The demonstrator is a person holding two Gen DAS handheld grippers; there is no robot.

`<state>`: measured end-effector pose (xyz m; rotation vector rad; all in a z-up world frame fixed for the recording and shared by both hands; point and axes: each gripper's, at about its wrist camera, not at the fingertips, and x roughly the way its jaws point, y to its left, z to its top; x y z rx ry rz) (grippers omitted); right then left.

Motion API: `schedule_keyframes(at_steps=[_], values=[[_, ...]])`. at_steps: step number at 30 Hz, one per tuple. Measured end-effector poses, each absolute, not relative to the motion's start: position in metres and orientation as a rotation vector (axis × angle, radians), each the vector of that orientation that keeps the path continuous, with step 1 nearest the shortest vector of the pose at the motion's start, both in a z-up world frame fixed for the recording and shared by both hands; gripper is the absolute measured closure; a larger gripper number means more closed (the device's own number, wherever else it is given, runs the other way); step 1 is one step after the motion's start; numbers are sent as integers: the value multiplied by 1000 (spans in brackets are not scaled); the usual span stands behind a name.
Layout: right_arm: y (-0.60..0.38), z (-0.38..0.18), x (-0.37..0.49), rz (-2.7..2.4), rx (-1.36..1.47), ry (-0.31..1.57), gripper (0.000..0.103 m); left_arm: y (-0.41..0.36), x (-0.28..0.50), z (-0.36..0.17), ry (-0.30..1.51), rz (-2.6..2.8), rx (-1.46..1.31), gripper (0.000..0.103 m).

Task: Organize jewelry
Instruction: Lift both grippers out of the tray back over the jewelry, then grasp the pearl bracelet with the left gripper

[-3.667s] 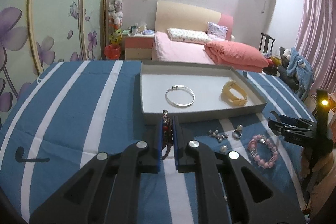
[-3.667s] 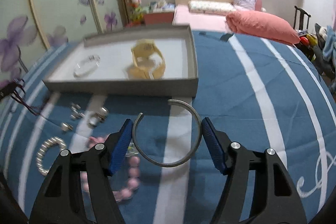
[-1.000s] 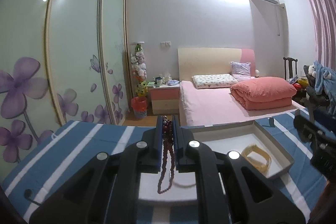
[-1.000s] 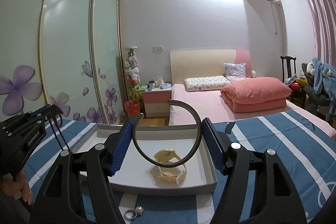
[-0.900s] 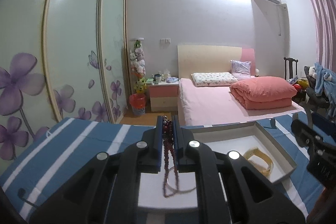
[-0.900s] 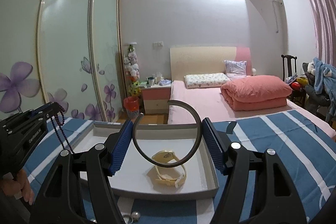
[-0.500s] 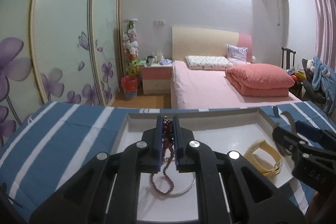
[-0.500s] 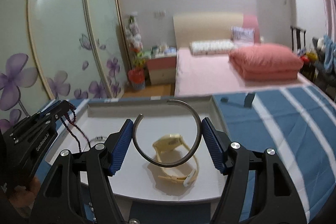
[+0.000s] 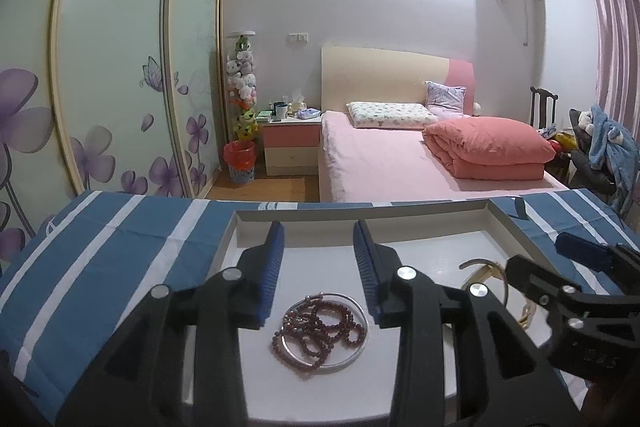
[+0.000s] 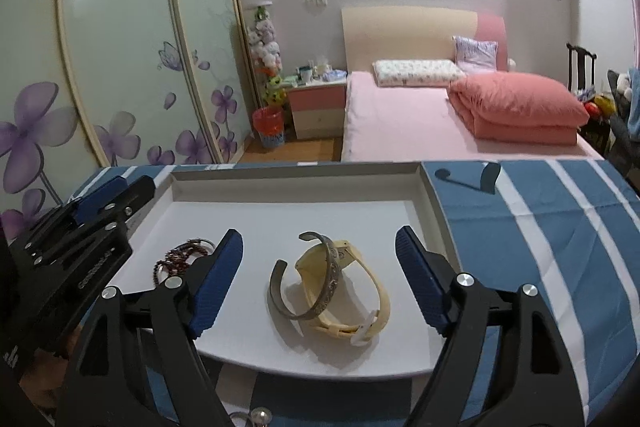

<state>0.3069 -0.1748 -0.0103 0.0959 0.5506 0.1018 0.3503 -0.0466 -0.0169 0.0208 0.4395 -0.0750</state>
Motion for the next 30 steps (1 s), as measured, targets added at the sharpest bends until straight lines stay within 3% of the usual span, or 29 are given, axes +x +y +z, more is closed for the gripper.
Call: schedule_keyframes(at_steps=[12, 21, 29, 30], values=[[-190, 25, 210, 82, 68, 392, 24, -7, 262, 6, 408, -97, 21, 54], [-182, 19, 154, 79, 35, 371, 23, -25, 191, -28, 556, -285, 89, 40], [-195, 11, 132, 59, 70, 376, 23, -60, 194, -62, 735, -288, 237, 41], [-197, 10, 131, 55, 74, 375, 23, -59, 198, -64, 750, -283, 240, 44]])
